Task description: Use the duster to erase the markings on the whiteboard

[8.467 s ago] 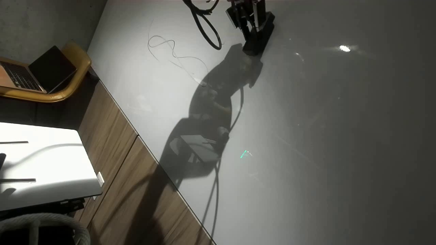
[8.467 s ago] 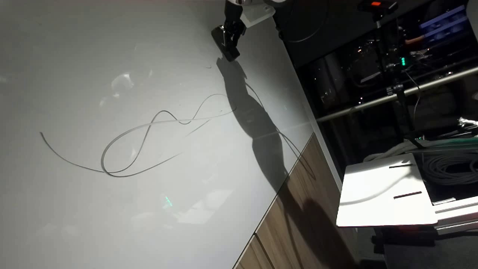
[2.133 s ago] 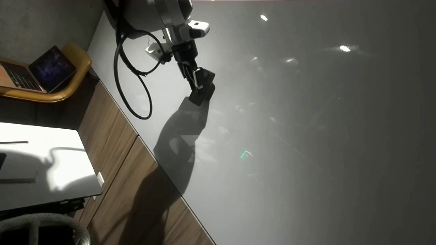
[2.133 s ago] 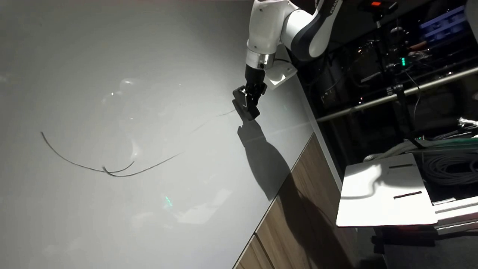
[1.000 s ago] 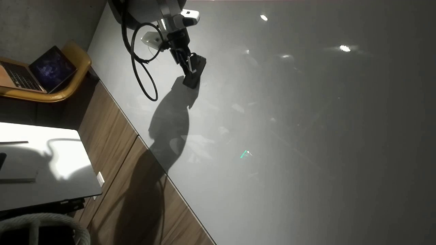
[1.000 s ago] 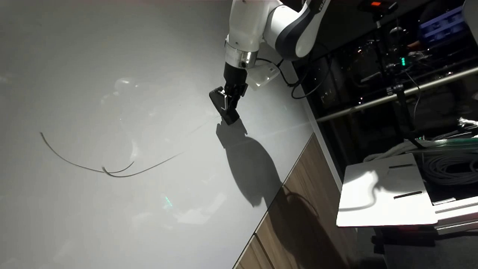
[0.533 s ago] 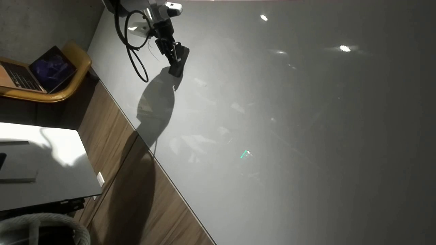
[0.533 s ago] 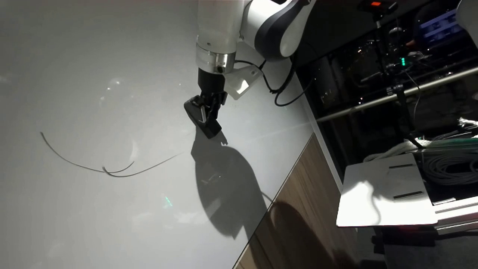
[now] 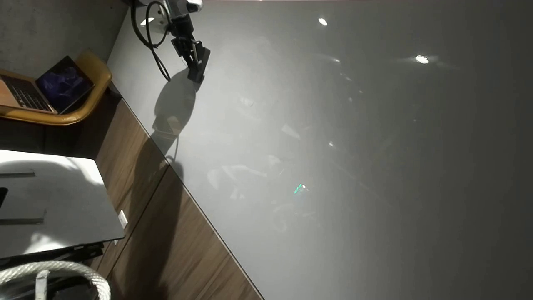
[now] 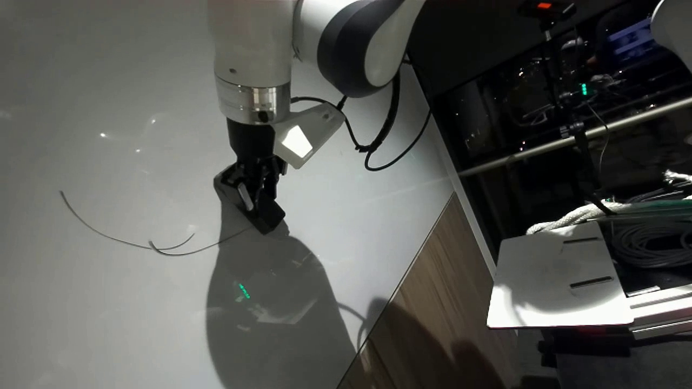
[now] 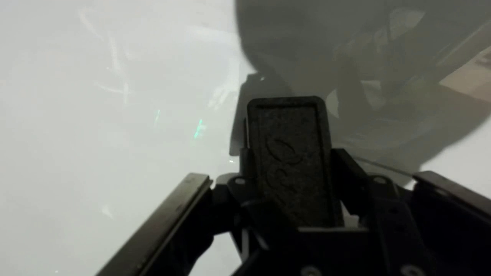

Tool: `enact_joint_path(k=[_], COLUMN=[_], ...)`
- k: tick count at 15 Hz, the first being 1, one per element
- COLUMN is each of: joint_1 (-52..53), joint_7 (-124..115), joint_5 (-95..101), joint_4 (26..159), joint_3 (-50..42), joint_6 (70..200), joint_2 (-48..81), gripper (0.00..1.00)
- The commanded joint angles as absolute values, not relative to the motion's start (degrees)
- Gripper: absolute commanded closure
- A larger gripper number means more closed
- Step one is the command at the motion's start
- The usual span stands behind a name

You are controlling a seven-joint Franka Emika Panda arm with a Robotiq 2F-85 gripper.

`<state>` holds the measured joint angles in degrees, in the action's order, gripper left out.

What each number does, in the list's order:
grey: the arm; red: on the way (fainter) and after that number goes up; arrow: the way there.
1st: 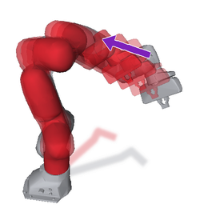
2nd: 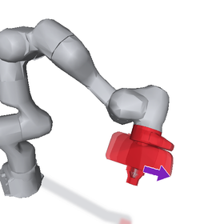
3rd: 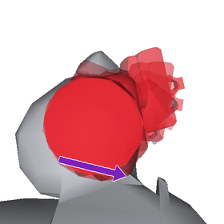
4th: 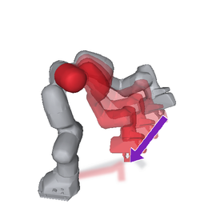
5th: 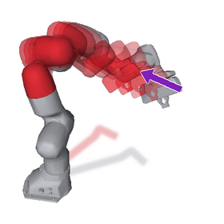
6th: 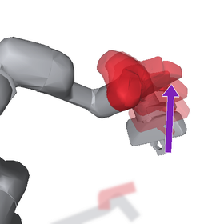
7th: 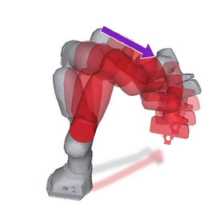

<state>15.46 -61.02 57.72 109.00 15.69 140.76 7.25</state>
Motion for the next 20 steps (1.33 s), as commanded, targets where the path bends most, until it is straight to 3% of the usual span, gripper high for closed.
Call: enact_joint_path(k=[1, 14, 20], joint_1=[19.6, 33.3, 29.3], joint_7=[-56.8, -37.4, -31.6], joint_5=[57.5, 52.7, 50.6], joint_4=[95.8, 65.7, 70.3], joint_3=[16.5, 14.6, 13.9], joint_6=[138.3, 127.5, 123.7], joint_2=[16.5, 30.7, 24.0], gripper=[0.73, 0.73, 0.73])
